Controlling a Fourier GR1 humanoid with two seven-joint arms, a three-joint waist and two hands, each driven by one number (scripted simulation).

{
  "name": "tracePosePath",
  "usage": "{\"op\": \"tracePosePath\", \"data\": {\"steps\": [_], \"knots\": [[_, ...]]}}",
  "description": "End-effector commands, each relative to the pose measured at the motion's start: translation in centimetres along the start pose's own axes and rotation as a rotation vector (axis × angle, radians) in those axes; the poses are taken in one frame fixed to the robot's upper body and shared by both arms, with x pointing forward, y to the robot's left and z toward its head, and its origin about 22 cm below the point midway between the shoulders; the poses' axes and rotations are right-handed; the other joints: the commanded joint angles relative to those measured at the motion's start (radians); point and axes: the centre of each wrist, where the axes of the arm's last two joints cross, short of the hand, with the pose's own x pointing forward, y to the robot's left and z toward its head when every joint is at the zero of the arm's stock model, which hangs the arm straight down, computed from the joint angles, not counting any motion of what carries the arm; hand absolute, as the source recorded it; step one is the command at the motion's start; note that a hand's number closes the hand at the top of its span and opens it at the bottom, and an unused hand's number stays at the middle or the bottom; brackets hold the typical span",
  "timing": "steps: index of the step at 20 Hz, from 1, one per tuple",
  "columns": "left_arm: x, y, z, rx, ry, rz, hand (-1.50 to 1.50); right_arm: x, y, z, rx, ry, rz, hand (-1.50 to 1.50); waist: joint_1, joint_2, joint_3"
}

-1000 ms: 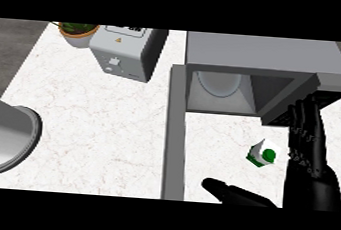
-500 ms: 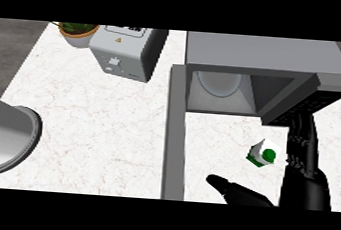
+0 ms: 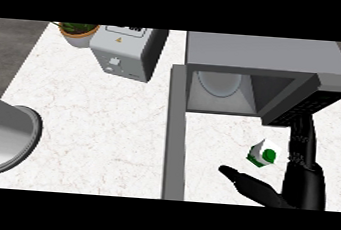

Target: Pick up the milk, place it into the microwave and close the microwave

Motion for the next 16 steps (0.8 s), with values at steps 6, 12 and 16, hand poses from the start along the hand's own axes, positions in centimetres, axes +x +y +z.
{"op": "tracePosePath", "data": {"steps": [6,12,16], "knots": [[1.4,1.0,1.3,-0.009,0.002,0.0,-1.5,-6.6,-2.2,1.0,-0.088,0.067,0.047,-1.5,0.0,0.0,0.0],[1.3,2.3,2.8,-0.011,0.011,0.005,-1.5,-10.4,-3.4,2.3,-0.118,0.13,0.071,-1.5,0.002,0.0,0.0],[-0.6,2.7,2.4,0.005,0.011,0.002,-1.5,-12.4,-6.0,4.5,-0.084,0.107,0.059,-1.5,-0.004,0.0,0.0]]}}
